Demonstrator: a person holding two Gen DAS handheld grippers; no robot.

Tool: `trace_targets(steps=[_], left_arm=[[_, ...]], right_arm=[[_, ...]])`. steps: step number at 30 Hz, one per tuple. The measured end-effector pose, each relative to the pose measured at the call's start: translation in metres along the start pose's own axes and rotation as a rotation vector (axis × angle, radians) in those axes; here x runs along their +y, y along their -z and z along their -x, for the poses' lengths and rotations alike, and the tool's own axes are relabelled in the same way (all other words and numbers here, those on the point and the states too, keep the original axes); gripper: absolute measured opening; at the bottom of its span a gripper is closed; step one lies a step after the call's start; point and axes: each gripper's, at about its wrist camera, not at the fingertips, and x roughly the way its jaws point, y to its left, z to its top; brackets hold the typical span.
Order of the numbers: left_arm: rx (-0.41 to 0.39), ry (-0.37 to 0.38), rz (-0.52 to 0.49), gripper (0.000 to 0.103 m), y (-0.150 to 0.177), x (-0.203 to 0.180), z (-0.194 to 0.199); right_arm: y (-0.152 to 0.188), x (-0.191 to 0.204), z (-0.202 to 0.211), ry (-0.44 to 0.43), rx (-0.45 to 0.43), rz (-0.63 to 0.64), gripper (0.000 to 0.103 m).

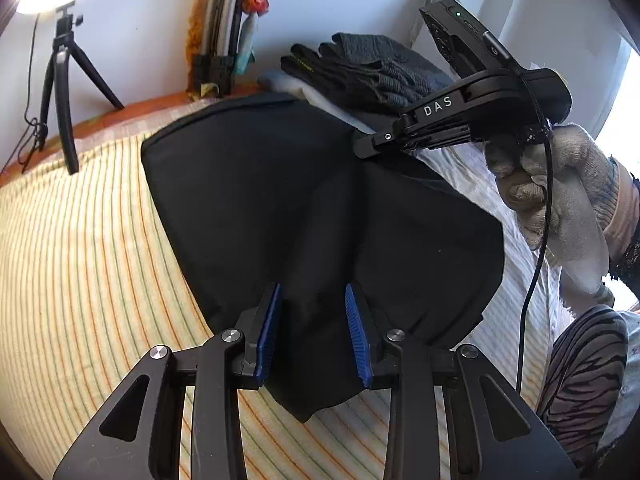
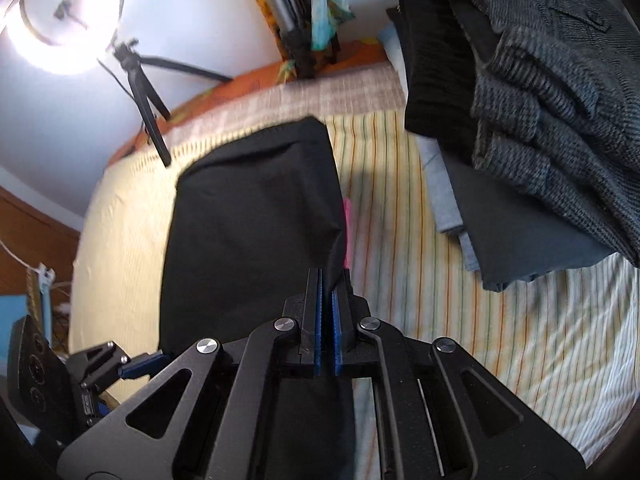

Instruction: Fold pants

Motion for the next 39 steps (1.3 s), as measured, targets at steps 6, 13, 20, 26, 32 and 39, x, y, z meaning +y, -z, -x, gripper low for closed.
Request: trace_targets(steps=[6,13,20,26,32,39], left_arm=[[0.02,-0.013,-0.014,0.03,0.004,0.002,-0.008],[-0.034,-0.022,-0.02,0.03,0.0,-0.004,0.014],[-0.043,0.052,-0.096,0.03,-0.001,-0.041,0.007],[0.006,0.025,-0.144,0.03,0.012,-0.049,-0.011],[0.006,0.021,-0.111,0.032,0.013,-0.047,-0.002],[-0.045,-0.023,0.018,0.054,-0.002,-0.02,0.029]], right_arm=[[0.013,-0.009,-0.015,0.013,0.015,-0.002,0.004],[0.023,-0.002,0.026,0.016,-0.031,0.033,0.019],[0.065,0.023,0.042,0.001,0.026,0.153,0.037],[0.08,0.019,0.017,0.05,0.099,0.173,0.037],[0.077,0.006,0.017,0.02,0.087,0.124,0.044],[0.061,0.003,0.044,-0.044,-0.058,0.086,0.067]])
